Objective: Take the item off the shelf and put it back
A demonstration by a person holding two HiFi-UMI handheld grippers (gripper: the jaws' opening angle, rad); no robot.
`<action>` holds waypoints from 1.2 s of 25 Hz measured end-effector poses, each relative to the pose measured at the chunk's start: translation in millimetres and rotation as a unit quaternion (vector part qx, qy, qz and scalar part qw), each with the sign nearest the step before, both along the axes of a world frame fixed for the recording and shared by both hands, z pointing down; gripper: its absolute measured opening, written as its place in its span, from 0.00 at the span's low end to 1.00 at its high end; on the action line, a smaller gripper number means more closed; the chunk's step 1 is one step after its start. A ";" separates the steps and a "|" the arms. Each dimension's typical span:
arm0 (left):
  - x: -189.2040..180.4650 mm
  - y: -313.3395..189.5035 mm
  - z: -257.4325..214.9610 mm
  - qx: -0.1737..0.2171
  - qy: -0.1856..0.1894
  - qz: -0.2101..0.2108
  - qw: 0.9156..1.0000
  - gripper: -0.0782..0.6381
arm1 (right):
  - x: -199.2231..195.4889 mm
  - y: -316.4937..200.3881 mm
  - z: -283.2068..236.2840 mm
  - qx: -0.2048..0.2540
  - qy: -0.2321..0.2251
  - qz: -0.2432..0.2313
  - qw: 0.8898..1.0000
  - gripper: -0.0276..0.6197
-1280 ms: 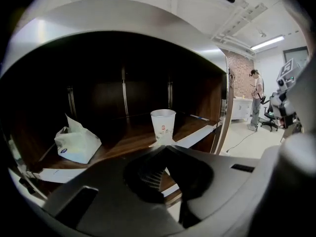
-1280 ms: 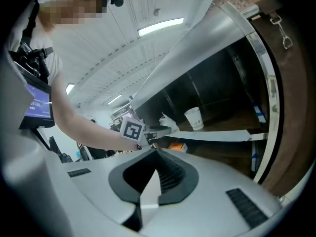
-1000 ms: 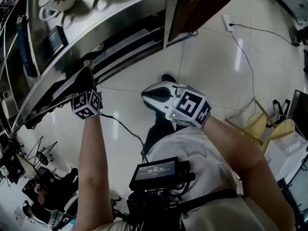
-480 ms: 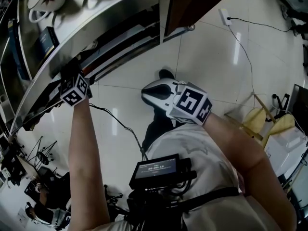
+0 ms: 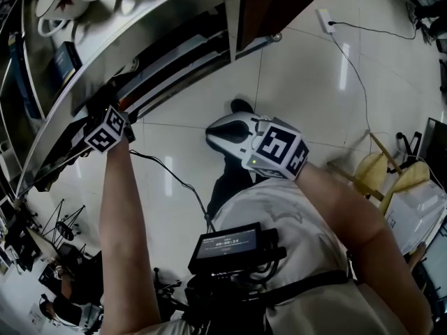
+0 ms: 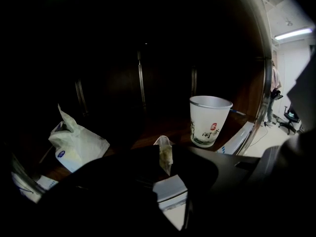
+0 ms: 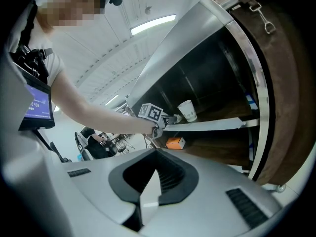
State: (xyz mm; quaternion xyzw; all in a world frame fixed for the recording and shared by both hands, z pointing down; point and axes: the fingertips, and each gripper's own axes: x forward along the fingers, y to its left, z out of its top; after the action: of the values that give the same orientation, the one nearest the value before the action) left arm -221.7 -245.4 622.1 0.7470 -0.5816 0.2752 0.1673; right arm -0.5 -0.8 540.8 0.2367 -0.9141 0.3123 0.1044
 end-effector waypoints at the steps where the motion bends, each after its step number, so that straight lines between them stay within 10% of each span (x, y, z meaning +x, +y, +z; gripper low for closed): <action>1: 0.4 0.4 -1.0 0.001 0.001 0.001 1.000 0.26 | -0.3 -0.6 -0.8 0.001 -0.001 0.000 1.000 0.05; 12: -0.7 17.9 -11.9 0.015 0.007 0.008 1.000 0.31 | -5.6 -1.6 -6.0 0.006 -0.001 -0.004 1.000 0.05; 16: -4.7 30.7 -23.6 0.030 0.000 0.018 0.999 0.17 | -11.0 -3.4 -12.5 0.013 -0.002 -0.012 1.000 0.05; 30: -5.0 79.5 -56.6 0.048 0.019 0.032 0.998 0.12 | -26.7 -7.8 -32.8 0.040 0.004 -0.036 0.999 0.05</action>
State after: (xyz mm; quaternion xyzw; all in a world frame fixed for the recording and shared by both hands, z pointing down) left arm -226.8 -165.9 565.5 0.7777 -0.5664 0.2378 0.1335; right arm -27.2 -8.6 508.0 0.2092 -0.9331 0.2711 0.1096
